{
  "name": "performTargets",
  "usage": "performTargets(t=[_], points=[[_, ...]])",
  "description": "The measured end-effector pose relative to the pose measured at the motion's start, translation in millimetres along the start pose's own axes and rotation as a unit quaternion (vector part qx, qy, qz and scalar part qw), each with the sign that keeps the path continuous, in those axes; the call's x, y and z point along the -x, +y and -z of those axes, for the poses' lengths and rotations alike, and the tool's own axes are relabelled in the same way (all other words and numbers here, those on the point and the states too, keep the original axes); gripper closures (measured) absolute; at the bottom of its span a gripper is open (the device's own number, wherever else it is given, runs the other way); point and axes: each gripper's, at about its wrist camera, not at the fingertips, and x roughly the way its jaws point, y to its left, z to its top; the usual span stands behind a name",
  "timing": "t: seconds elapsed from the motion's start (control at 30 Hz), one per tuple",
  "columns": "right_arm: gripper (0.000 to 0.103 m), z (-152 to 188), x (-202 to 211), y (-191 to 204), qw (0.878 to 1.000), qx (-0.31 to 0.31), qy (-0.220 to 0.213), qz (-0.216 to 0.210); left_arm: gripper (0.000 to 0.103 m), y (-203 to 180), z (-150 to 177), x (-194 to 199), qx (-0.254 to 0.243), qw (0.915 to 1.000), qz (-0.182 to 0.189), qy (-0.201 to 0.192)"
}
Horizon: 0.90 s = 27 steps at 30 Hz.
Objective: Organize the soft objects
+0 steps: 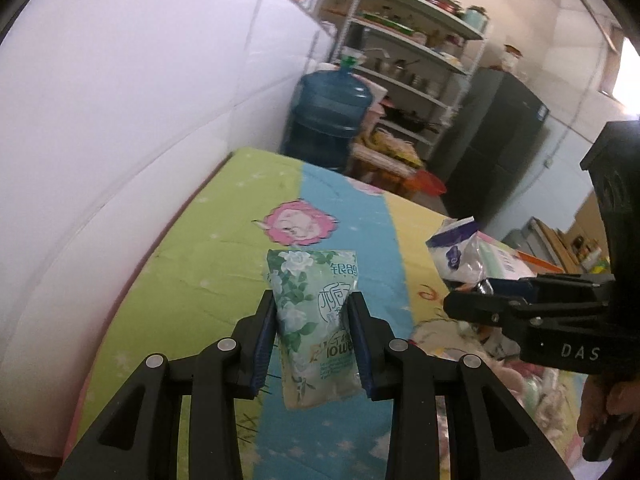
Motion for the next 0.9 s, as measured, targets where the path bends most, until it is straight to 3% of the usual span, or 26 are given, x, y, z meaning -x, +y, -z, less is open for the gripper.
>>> performTargets(t=[0.53,0.9], points=[[0.070,96.2,81.0,2.4,0.997,-0.075,-0.028,0.024,0.067,-53.9,34.6,52.4,-0.079,0.9931,0.081,0.032],[0.070,159.3,125.8,-20.2,0.984,-0.162,-0.052,0.058,0.067,-101.2,50.1,71.2,-0.132,0.9817,0.129,0.047]])
